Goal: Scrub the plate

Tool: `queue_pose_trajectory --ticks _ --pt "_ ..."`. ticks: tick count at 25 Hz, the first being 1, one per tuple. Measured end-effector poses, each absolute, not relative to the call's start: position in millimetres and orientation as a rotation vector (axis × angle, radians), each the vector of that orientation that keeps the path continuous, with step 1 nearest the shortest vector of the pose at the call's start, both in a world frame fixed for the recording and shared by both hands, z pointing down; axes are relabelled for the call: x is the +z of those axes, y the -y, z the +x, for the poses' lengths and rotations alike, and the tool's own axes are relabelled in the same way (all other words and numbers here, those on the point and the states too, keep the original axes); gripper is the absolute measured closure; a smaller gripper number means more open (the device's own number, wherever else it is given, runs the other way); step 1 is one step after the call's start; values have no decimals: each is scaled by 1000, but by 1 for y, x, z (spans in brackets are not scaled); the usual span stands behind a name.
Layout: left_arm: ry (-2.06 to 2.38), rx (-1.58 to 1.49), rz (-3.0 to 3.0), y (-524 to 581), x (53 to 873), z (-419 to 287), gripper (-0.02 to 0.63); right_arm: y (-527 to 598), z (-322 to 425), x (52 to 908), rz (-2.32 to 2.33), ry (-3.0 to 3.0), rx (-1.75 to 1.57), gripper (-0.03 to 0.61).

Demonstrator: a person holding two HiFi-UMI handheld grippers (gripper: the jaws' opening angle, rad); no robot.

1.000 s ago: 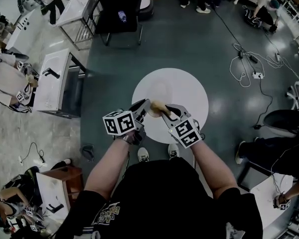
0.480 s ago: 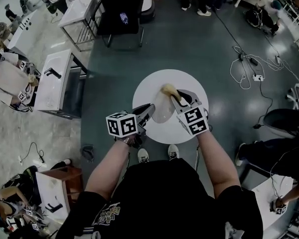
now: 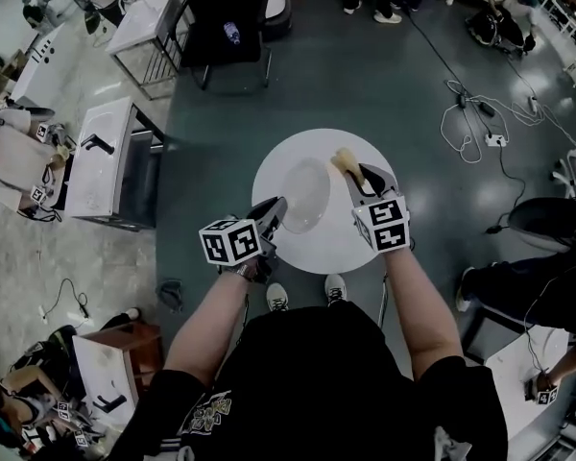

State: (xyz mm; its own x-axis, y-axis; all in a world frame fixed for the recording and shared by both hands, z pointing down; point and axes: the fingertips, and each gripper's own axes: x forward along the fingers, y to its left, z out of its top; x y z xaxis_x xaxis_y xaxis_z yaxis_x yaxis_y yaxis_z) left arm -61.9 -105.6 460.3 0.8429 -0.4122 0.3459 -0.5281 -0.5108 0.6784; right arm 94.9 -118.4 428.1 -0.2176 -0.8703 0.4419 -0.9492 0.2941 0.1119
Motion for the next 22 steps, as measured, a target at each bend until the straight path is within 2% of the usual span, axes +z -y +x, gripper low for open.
queue_pose_trajectory --ticks 12,22 --pt "747 236 2107 120 497 -57 592 100 133 474 1711 2060 446 482" --pt "813 300 1981 131 558 -58 592 86 162 553 1721 1946 692 483"
